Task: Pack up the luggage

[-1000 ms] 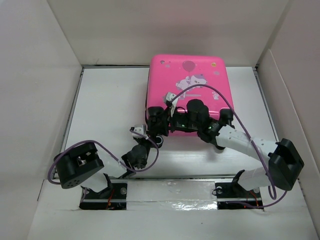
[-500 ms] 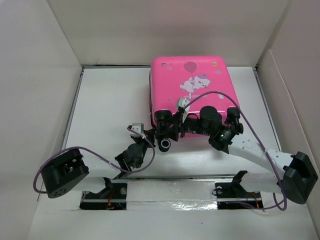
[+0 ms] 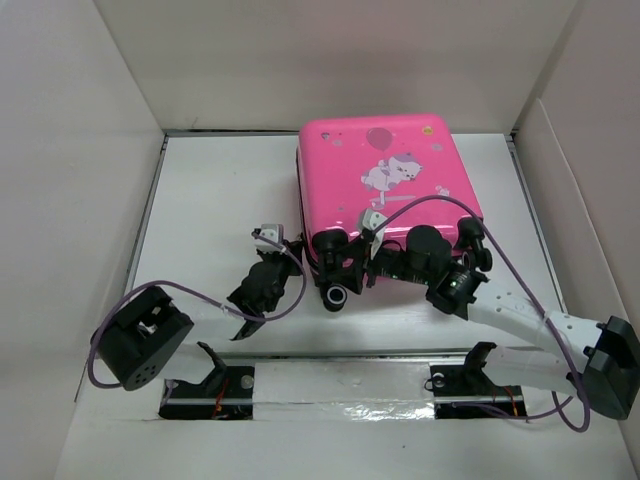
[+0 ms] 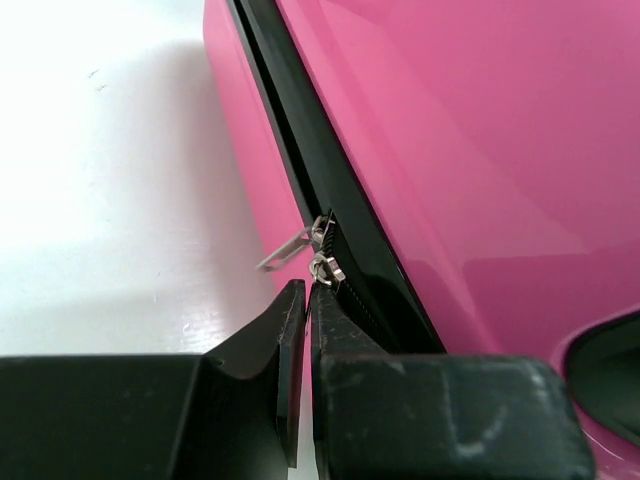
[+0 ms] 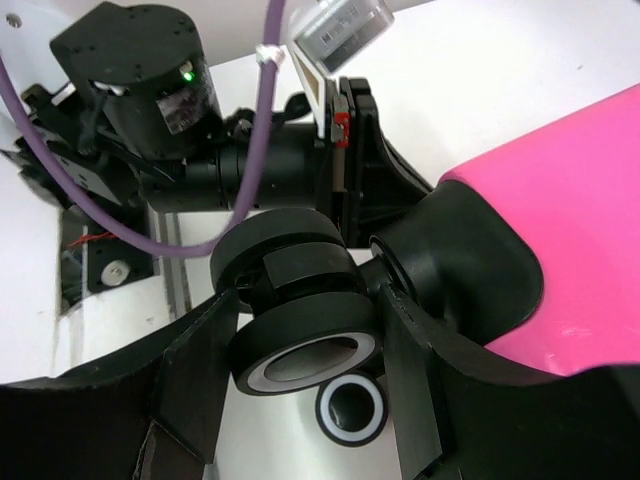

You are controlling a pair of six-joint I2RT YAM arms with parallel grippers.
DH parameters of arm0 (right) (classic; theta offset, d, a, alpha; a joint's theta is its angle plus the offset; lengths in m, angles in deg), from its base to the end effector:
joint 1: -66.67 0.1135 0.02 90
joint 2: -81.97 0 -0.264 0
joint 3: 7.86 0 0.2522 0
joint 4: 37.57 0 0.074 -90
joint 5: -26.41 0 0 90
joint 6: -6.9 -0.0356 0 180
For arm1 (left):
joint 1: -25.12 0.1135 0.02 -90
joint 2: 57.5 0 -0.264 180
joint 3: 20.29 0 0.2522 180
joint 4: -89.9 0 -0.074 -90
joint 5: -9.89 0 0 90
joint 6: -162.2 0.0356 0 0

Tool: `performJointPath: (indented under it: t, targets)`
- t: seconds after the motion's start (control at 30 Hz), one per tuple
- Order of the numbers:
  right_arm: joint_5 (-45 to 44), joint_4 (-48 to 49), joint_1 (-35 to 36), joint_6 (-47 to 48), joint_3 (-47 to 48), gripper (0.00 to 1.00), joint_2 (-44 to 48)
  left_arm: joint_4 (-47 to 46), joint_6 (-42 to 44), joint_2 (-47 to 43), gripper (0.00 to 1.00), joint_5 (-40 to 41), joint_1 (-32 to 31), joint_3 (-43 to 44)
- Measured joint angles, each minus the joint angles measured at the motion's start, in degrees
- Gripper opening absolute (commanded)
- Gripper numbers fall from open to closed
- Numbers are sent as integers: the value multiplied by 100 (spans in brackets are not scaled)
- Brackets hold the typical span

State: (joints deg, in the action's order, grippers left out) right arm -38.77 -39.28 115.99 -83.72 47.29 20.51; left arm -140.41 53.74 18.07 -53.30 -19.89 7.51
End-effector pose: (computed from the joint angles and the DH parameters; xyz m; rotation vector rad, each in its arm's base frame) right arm 0.1515 0.1992 0.3029 -1.0401 1.4758 1.0043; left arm 0.1735 -0.1509 0.1871 -0.0194 1.5543 -0.5236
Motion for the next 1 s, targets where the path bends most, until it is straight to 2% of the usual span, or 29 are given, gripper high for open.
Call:
performJointPath:
  t: [0.27,0.3,0.33,0.37,0.4,0.47,0.53,0.63,0.67,0.7,0.73,0.77,0.8,0.83,0.87,1.0]
  targets:
    - [-518,225,142,107,2,12,-162,-98,-2,437,0,-603,450,302]
    - [-540,240,142,109,2,12,-177,-98,-26,442,6,-678,501,304]
    - [-549,256,144,114,2,12,-190,-96,-61,442,16,-750,542,304]
    - [-549,258,144,111,2,12,-192,-79,-92,439,45,-752,579,304]
    - [-542,258,146,107,4,12,-197,-22,-129,435,59,-664,640,304]
    - [-490,256,188,81,20,12,-197,107,-334,332,78,-315,885,310]
    - [-442,245,258,61,81,12,-236,367,-595,13,81,0,1080,310]
    - [-374,247,332,31,251,14,-450,1029,-979,-999,83,192,1099,284]
    - [-358,254,352,28,341,20,-549,1274,-1104,-1432,84,205,1099,273]
    - [-358,251,372,28,422,27,-638,1523,-1220,-1873,90,205,1097,264]
    - [-376,236,415,35,522,37,-750,1808,-1309,-2350,91,192,1097,260]
    - [-417,221,457,37,610,63,-846,2081,-1403,-2763,92,195,1097,256]
    - [-479,192,509,39,710,74,-944,2380,-1491,-3211,92,195,1097,254]
    - [-533,181,575,20,811,98,-1051,2688,-1574,-3665,92,199,1097,254]
    - [-492,122,675,-33,949,100,-1161,3018,-1668,-4087,99,214,1099,254]
    - [-601,-232,1167,26,1316,100,-1220,4057,-1969,-5423,99,223,1099,254]
